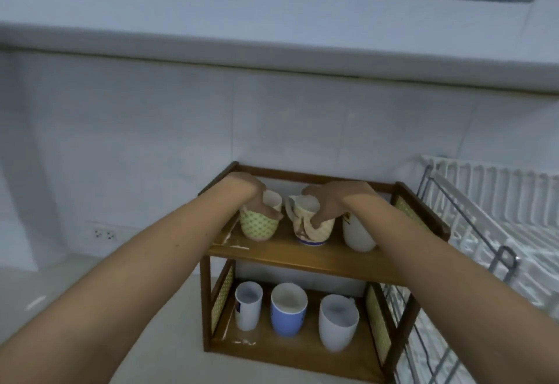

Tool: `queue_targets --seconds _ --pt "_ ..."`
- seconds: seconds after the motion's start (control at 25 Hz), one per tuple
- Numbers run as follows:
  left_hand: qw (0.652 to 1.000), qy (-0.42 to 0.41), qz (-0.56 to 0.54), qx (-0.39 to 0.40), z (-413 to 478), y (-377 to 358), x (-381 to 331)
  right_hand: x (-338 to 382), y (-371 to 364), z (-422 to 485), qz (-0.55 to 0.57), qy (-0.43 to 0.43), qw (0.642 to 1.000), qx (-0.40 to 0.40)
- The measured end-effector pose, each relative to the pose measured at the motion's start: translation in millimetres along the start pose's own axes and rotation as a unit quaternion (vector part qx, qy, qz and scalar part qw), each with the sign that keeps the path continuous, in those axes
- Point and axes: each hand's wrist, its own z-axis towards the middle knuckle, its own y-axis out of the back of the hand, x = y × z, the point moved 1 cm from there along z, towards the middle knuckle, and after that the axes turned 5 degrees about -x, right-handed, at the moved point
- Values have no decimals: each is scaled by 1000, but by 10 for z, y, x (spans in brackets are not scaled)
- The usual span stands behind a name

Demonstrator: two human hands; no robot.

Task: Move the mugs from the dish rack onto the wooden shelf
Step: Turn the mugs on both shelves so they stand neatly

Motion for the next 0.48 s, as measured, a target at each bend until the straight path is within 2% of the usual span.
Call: queue_targets --seconds 0.08,0.2,0.28,0.36,0.48 --pt "1000 2 7 20 -26 134 53 -31 31 1 2 10 1000 14" --pt "998 -66 4 19 -11 222 208 -65 -1 24 -47 -11 998 -49" --pt "994 -105 -11 24 2 171 257 -82 -43 78 -39 -7 997 -69" --pt "993 -115 -13 -7 37 126 251 -105 -20 133 8 10 999 -41" --pt "995 -92 -12 -22 74 95 203 -111 36 166 8 25 1000 -1"
